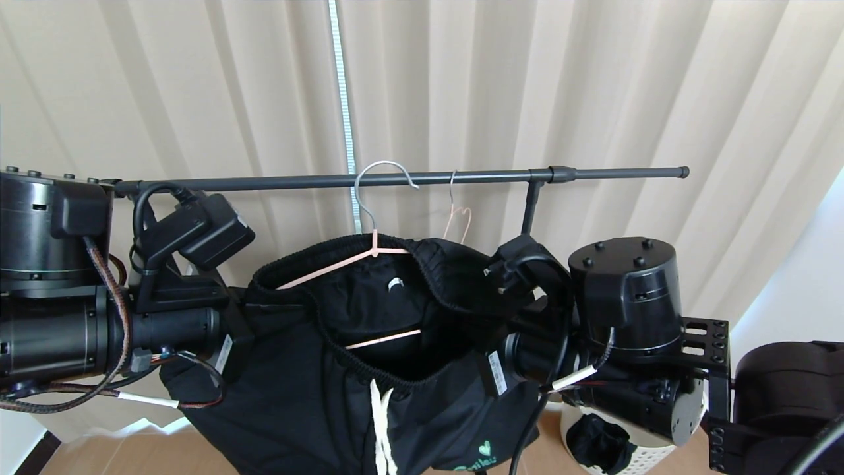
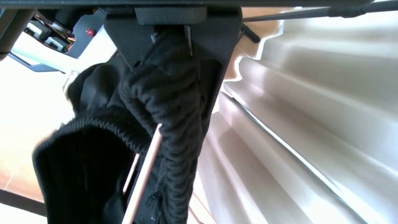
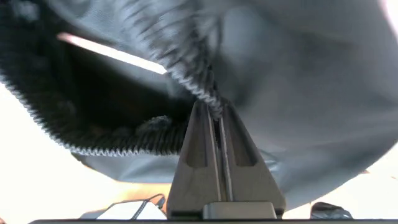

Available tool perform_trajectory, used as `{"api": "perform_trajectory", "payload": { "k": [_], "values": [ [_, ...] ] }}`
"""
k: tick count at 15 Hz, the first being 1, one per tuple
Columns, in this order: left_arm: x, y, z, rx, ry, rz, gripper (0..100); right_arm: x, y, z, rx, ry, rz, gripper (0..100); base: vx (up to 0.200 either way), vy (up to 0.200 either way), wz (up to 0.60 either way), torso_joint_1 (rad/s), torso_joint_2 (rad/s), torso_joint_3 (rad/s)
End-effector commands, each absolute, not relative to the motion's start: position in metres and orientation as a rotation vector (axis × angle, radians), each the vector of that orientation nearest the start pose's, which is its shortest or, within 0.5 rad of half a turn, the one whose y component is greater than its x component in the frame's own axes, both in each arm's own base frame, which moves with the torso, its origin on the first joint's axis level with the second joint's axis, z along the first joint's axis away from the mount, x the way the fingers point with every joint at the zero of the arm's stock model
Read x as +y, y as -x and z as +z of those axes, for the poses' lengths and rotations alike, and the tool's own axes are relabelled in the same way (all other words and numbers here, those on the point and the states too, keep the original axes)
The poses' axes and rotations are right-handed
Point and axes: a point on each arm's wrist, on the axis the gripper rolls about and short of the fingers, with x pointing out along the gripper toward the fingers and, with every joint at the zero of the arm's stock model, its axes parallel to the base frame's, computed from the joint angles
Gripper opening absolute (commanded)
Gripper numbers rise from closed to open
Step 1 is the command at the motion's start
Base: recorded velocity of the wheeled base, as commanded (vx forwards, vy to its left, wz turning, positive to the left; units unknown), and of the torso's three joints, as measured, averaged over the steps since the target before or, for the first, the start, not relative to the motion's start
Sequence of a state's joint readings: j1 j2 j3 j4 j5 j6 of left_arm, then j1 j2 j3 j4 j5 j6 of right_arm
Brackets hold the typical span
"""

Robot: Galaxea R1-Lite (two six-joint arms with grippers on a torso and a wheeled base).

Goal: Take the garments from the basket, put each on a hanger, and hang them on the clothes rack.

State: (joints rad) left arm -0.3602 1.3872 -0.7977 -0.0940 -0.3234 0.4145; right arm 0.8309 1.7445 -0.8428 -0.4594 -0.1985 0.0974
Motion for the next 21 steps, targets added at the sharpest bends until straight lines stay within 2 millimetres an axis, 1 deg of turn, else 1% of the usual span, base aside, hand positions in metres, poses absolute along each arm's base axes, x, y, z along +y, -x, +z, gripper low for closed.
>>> {"api": "perform_trajectory", "payload": {
  "k": [1, 2, 3, 4, 5, 6, 8, 10, 13, 15, 16, 17, 18, 21],
  "values": [
    [-0.084, -0.203, 0.213, 0.354, -0.4, -0.761, 0, 0.212, -0.219, 0.175, 0.402, 0.116, 0.554, 0, 0.0, 0.0, 0.0, 0.0, 0.0, 0.0],
    [-0.084, -0.203, 0.213, 0.354, -0.402, -0.762, 0, 0.211, -0.219, 0.179, 0.401, 0.115, 0.548, 0, 0.0, 0.0, 0.0, 0.0, 0.0, 0.0],
    [-0.083, -0.202, 0.21, 0.366, -0.408, -0.759, 0, 0.205, -0.218, 0.192, 0.39, 0.105, 0.539, 0, 0.0, 0.0, 0.0, 0.0, 0.0, 0.0],
    [-0.083, -0.201, 0.208, 0.371, -0.412, -0.757, 0, 0.198, -0.218, 0.199, 0.373, 0.092, 0.524, 0, 0.0, 0.0, 0.0, 0.0, 0.0, 0.0],
    [-0.083, -0.201, 0.206, 0.377, -0.412, -0.758, 0, 0.195, -0.218, 0.202, 0.363, 0.086, 0.517, 0, 0.0, 0.0, 0.0, 0.0, 0.0, 0.0],
    [-0.083, -0.201, 0.204, 0.387, -0.415, -0.761, 0, 0.191, -0.214, 0.211, 0.337, 0.072, 0.517, 0, 0.0, 0.0, 0.0, 0.0, 0.0, 0.0],
    [-0.084, -0.2, 0.2, 0.395, -0.426, -0.768, 0, 0.189, -0.212, 0.218, 0.316, 0.059, 0.519, 0, 0.0, 0.0, 0.0, 0.0, 0.0, 0.0],
    [-0.085, -0.199, 0.2, 0.383, -0.462, -0.786, 0, 0.19, -0.214, 0.223, 0.29, 0.048, 0.479, 0, 0.0, 0.0, 0.0, 0.0, 0.0, 0.0],
    [-0.09, -0.196, 0.195, 0.384, -0.488, -0.819, 0, 0.192, -0.216, 0.229, 0.253, 0.003, 0.453, 0, 0.0, 0.0, 0.0, 0.0, 0.0, 0.0],
    [-0.091, -0.194, 0.192, 0.382, -0.519, -0.839, 0, 0.196, -0.215, 0.236, 0.212, -0.063, 0.452, 0, 0.0, 0.0, 0.0, 0.0, 0.0, 0.0],
    [-0.093, -0.193, 0.192, 0.379, -0.523, -0.847, 0, 0.201, -0.214, 0.236, 0.213, -0.079, 0.458, 0, 0.0, 0.0, 0.0, 0.0, 0.0, 0.0],
    [-0.095, -0.192, 0.192, 0.376, -0.525, -0.858, 0, 0.204, -0.216, 0.236, 0.21, -0.089, 0.428, 0, 0.0, 0.0, 0.0, 0.0, 0.0, 0.0],
    [-0.098, -0.191, 0.193, 0.373, -0.528, -0.87, 0, 0.208, -0.217, 0.232, 0.218, -0.08, 0.41, 0, 0.0, 0.0, 0.0, 0.0, 0.0, 0.0],
    [-0.1, -0.195, 0.194, 0.357, -0.521, -0.858, 0, 0.222, -0.204, 0.225, 0.244, -0.053, 0.463, 0, 0.0, 0.0, 0.0, 0.0, 0.0, 0.0]
  ]
}}
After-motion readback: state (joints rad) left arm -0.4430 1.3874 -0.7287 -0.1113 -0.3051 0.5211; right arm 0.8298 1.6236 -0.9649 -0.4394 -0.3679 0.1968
